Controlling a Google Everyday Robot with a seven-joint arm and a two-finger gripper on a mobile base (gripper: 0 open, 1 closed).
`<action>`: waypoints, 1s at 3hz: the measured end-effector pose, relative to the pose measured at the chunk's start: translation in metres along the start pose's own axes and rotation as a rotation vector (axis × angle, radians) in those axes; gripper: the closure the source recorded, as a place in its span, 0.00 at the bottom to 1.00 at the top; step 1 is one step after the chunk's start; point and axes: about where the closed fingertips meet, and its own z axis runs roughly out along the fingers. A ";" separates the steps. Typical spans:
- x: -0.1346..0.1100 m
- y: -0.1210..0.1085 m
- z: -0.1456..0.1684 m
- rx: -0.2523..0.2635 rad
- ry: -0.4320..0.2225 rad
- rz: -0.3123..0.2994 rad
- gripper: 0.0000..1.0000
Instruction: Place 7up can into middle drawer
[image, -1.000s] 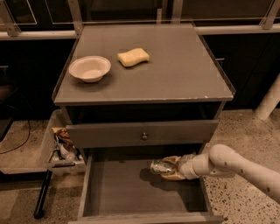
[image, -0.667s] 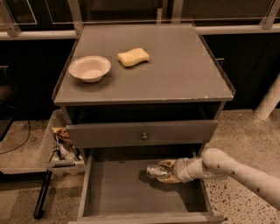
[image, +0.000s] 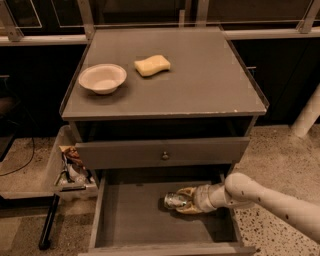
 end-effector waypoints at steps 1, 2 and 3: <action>0.000 0.000 0.000 0.000 0.000 0.000 0.58; 0.000 0.000 0.000 0.000 0.000 0.000 0.35; 0.000 0.000 0.000 0.000 0.000 0.000 0.13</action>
Offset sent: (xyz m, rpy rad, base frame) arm 0.0000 0.0000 0.0000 0.0000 0.0000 0.0001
